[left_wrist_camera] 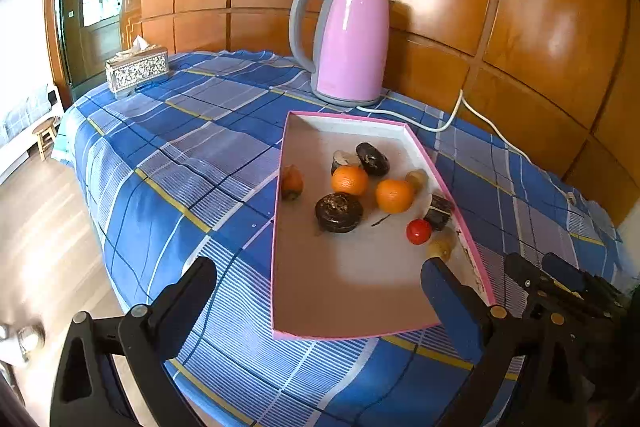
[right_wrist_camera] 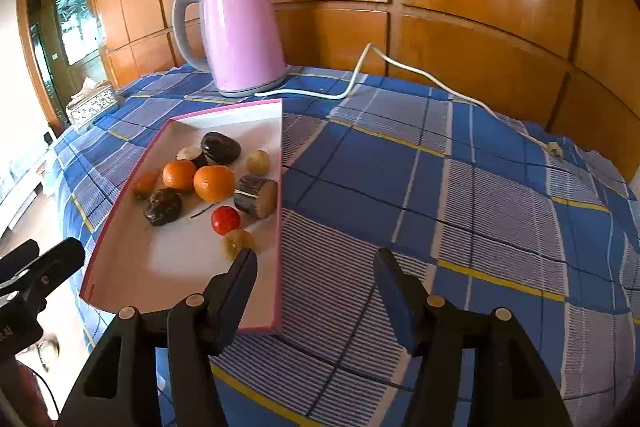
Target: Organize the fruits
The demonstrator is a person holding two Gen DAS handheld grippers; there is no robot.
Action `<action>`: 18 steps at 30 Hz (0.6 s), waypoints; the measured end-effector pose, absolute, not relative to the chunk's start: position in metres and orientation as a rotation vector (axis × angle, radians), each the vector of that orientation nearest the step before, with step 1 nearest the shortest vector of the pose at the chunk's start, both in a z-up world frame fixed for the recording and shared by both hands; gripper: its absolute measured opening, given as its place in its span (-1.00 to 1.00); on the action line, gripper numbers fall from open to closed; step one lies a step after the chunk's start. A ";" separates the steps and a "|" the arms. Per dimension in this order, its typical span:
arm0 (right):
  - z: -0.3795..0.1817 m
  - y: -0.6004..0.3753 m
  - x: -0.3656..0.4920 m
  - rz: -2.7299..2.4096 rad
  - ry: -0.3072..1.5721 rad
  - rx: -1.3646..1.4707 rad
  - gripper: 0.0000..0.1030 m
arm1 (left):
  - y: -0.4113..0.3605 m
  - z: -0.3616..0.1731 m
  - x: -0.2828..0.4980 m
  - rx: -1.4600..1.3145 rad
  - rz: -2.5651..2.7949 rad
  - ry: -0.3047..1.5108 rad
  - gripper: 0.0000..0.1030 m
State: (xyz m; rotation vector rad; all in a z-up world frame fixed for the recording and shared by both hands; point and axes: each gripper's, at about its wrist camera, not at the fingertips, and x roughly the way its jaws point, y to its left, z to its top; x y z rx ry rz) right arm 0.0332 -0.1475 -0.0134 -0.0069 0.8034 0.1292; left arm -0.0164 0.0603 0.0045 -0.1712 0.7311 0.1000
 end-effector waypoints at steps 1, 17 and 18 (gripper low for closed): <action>-0.013 -0.149 0.032 0.124 0.801 -0.004 0.19 | 0.059 0.005 -0.017 -0.169 0.097 0.729 0.99; -0.011 -0.153 0.015 0.090 0.765 0.005 0.19 | 0.050 0.009 -0.021 -0.126 0.142 0.711 0.99; -0.011 -0.154 0.014 0.089 0.763 0.004 0.19 | 0.049 0.009 -0.021 -0.123 0.141 0.708 0.99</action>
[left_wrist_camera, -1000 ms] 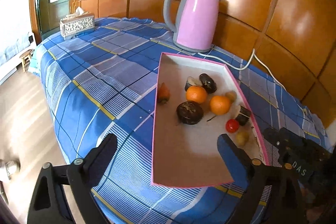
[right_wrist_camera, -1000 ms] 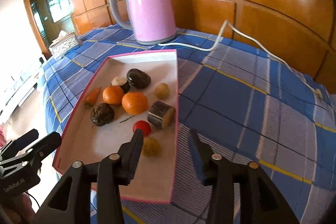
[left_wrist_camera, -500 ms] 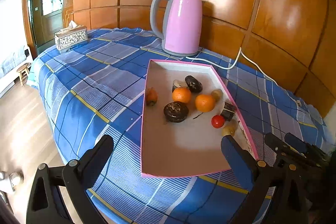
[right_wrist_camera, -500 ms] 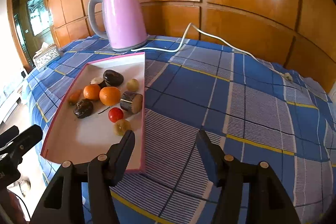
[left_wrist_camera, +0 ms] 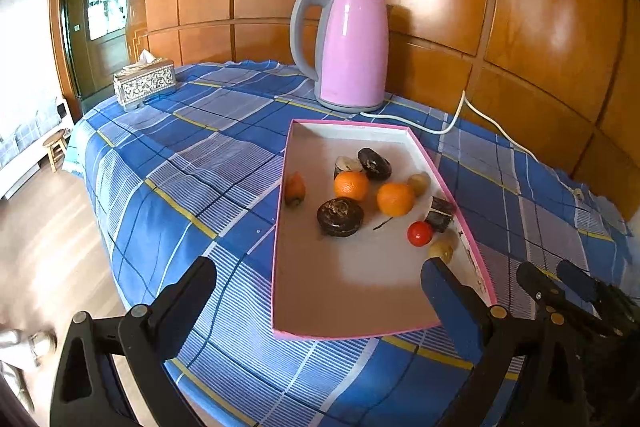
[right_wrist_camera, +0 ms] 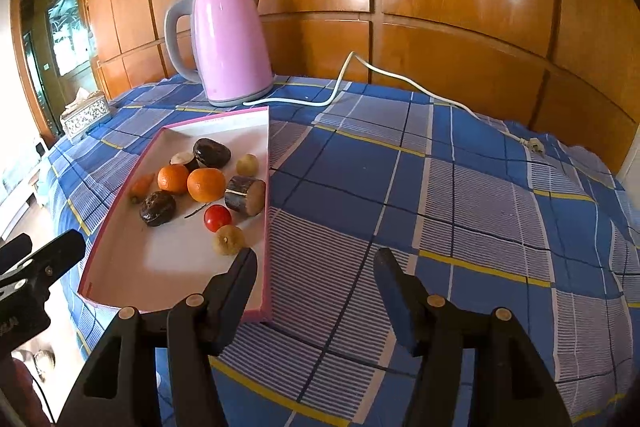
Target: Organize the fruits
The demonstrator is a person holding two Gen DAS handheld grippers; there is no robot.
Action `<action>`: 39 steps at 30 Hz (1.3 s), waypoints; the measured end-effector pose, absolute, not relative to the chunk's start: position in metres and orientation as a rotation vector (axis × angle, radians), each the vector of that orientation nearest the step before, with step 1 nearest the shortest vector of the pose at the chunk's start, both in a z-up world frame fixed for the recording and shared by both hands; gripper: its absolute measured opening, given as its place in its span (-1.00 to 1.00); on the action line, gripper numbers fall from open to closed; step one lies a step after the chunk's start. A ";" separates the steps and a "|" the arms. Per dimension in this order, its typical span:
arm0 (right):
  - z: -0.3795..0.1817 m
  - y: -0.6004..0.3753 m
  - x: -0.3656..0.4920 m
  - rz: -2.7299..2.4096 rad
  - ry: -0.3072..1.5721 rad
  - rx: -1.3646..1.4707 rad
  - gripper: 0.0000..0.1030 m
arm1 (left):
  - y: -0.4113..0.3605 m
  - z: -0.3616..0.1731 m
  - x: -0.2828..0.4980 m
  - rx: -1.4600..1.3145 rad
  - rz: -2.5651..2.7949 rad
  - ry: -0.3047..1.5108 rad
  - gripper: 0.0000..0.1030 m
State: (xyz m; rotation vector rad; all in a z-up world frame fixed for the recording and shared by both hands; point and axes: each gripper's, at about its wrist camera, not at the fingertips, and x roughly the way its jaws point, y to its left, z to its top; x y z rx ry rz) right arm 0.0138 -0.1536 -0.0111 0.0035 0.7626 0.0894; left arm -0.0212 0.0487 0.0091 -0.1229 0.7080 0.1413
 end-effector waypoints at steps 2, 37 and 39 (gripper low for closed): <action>-0.011 -0.154 0.012 0.088 0.761 0.001 0.19 | 0.047 0.010 -0.022 -0.111 0.147 0.698 0.99; -0.015 -0.144 0.016 0.102 0.755 -0.029 0.20 | 0.056 0.004 -0.017 -0.151 0.186 0.721 0.99; -0.015 -0.144 0.016 0.102 0.756 -0.029 0.19 | 0.056 0.004 -0.016 -0.152 0.188 0.722 0.99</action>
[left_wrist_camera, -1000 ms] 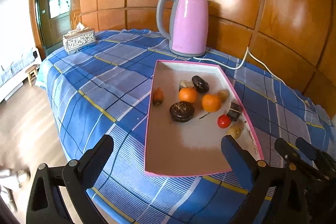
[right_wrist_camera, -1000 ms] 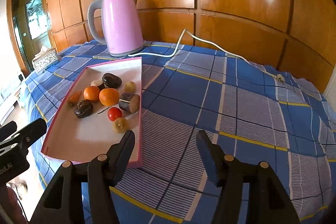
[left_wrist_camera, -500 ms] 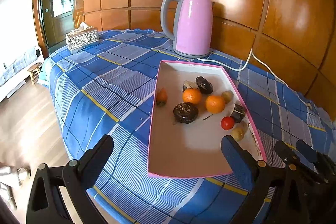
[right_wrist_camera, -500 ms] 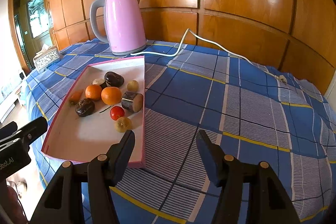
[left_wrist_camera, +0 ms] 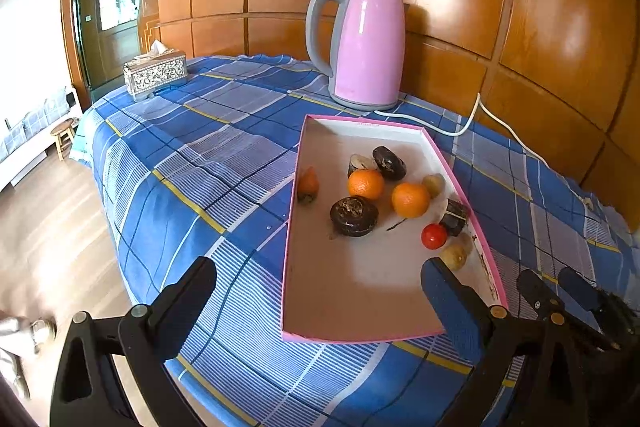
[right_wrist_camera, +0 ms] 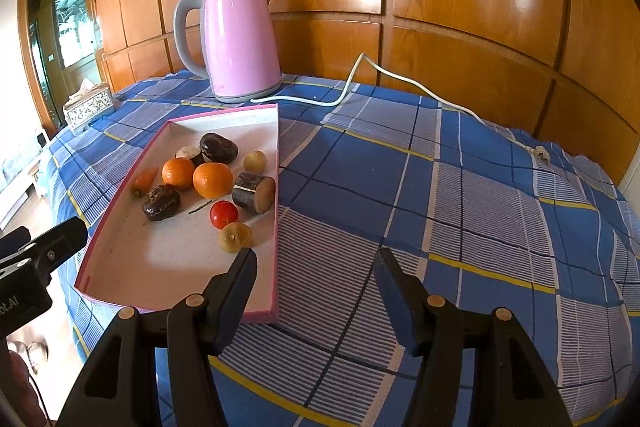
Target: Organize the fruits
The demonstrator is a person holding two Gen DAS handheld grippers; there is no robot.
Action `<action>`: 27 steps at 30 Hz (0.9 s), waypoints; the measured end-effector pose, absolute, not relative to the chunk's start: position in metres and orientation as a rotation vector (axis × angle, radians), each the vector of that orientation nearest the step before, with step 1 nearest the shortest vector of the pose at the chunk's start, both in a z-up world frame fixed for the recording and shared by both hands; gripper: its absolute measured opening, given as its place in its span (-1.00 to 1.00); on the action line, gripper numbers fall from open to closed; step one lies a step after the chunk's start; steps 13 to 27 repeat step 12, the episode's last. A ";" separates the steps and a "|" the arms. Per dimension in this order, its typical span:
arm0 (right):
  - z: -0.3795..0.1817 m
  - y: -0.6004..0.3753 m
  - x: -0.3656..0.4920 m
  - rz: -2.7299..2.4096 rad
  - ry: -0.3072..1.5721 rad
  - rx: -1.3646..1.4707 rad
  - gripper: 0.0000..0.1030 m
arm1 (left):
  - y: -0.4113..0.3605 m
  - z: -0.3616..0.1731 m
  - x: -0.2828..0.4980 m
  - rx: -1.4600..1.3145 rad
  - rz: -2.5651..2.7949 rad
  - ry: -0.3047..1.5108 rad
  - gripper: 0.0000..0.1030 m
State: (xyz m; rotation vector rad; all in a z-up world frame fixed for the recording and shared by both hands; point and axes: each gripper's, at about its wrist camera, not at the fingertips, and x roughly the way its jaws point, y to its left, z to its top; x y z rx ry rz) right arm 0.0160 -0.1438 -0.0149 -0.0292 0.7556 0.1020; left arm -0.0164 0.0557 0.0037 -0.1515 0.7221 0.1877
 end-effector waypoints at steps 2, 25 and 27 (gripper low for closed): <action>-0.016 -0.144 0.017 0.103 0.759 -0.028 0.20 | 0.056 0.004 -0.016 -0.153 0.185 0.721 0.99; -0.018 -0.146 0.017 0.101 0.762 -0.022 0.20 | 0.056 0.002 -0.015 -0.152 0.178 0.723 0.92; -0.018 -0.146 0.017 0.101 0.762 -0.022 0.20 | 0.056 0.002 -0.015 -0.152 0.178 0.723 0.92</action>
